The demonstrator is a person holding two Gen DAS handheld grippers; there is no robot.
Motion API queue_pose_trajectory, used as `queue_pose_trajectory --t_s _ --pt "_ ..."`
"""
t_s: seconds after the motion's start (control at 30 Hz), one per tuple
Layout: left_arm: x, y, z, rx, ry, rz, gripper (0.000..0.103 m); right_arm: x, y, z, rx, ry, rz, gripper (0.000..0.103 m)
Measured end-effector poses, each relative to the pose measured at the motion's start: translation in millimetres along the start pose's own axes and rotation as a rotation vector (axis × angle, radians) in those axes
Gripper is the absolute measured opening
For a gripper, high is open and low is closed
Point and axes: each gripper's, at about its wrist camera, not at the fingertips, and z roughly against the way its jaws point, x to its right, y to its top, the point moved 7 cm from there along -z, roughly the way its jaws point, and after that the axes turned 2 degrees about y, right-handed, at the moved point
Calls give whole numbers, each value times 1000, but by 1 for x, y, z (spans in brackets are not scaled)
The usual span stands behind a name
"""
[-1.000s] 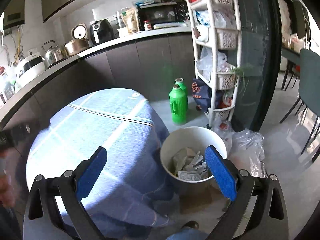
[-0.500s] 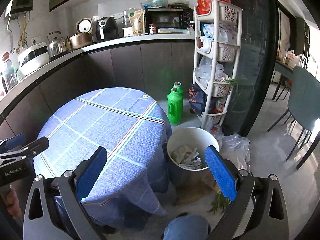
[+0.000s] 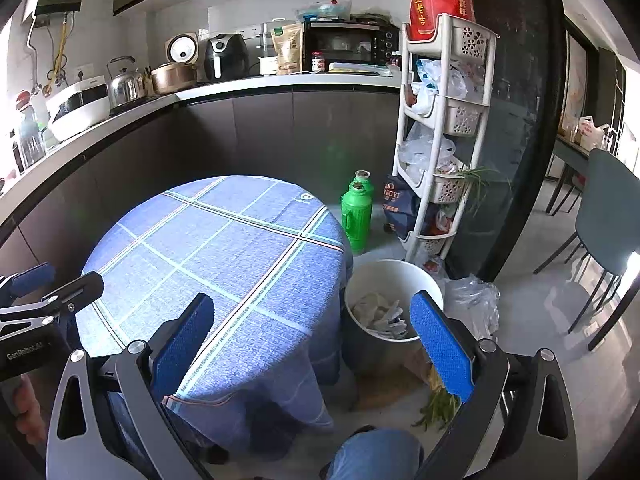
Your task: Collect trash
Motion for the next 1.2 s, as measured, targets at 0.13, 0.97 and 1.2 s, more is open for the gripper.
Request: queue_pose_trajectory --t_s 0.13,0.97,1.2 --pt "-1 -1 -1 -3 -2 3 99 -3 0 0 -1 -1 1 94" --pt "-2 -2 -5 -9 -10 6 99 -5 -2 -3 -6 2 3 94" --pt "-3 -2 -5 -8 -10 7 99 -6 -2 -3 -6 0 4 94"
